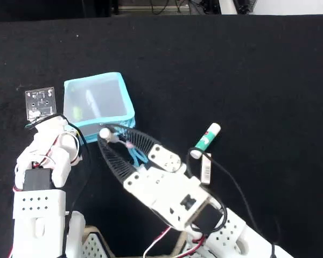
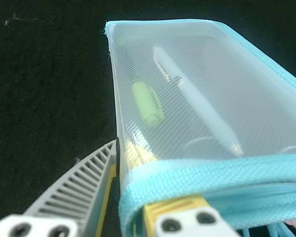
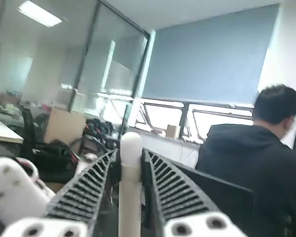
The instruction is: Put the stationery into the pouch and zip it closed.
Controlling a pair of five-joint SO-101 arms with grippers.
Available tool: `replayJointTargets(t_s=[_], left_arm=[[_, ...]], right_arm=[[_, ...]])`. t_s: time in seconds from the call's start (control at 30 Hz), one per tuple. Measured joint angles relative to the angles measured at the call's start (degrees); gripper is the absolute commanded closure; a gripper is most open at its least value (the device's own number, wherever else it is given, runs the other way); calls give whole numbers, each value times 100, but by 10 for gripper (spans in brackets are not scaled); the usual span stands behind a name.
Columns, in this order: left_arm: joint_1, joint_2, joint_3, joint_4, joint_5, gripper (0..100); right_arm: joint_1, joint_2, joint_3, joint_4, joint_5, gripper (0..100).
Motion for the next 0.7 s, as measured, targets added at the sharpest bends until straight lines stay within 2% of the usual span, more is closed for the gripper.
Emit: replayJointTargets(t_s=[0.23,0.4,0.7], left_arm=[[0,0,0,0,0,970],[0,0,0,0,0,970],[0,0,0,0,0,970]], right_arm=[[-9,0,-510,0,0,988],[-9,1547,-818,-105,0,988],[545,2760,-809,-1670,0,988]])
